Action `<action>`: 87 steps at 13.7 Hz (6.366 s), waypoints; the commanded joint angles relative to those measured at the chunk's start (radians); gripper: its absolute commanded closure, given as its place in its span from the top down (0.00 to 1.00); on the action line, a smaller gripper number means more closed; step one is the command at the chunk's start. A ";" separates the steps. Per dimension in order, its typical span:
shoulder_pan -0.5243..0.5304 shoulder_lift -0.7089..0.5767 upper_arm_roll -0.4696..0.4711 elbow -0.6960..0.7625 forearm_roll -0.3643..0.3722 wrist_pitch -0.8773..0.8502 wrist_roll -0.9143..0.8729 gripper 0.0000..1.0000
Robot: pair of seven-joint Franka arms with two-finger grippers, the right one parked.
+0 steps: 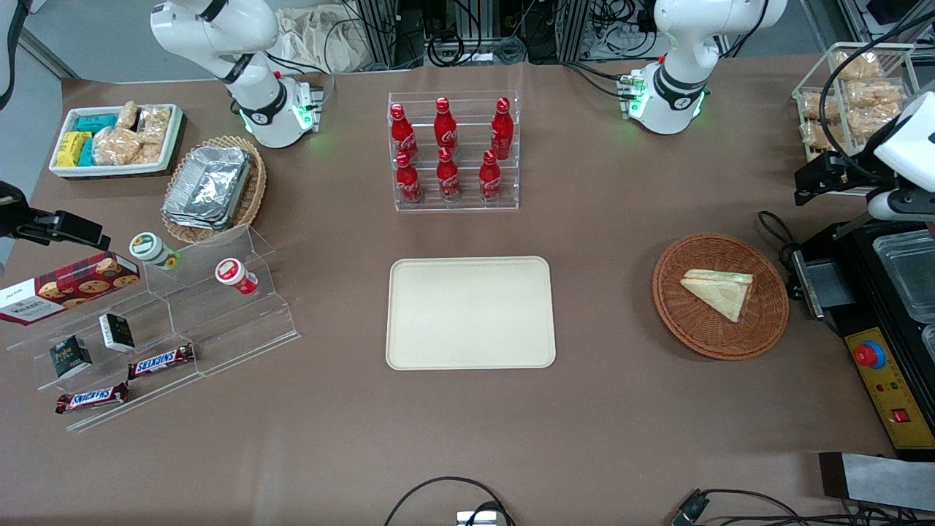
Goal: Place sandwich from basket to tray
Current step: 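Move the left gripper over the wrapped sandwich in the wicker basket, then lower the left gripper and close it on the wrapped sandwich, then lift the sandwich out of the basket with the left gripper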
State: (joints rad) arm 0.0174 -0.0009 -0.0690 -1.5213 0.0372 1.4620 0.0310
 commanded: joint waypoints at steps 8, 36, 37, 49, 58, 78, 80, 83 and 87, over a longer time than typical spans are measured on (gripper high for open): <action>0.016 0.087 0.008 -0.020 -0.007 0.000 -0.082 1.00; 0.087 0.147 0.008 -0.767 -0.039 1.020 -0.692 1.00; 0.087 0.154 0.008 -0.769 -0.039 1.031 -0.700 1.00; 0.087 0.226 0.008 -0.843 -0.039 1.224 -0.754 0.99; 0.087 0.207 0.008 -0.835 -0.036 1.184 -0.728 0.00; 0.073 -0.024 -0.290 -0.709 -0.023 0.828 -0.330 0.00; 0.073 -0.005 -0.337 -0.680 -0.034 0.828 -0.333 0.00; 0.072 0.034 -0.397 -0.631 -0.040 0.827 -0.374 0.01; 0.068 0.113 -0.485 -0.548 -0.033 0.825 -0.485 0.01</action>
State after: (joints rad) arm 0.0833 0.0496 -0.5204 -2.1410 0.0029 2.3019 -0.4100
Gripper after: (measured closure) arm 0.841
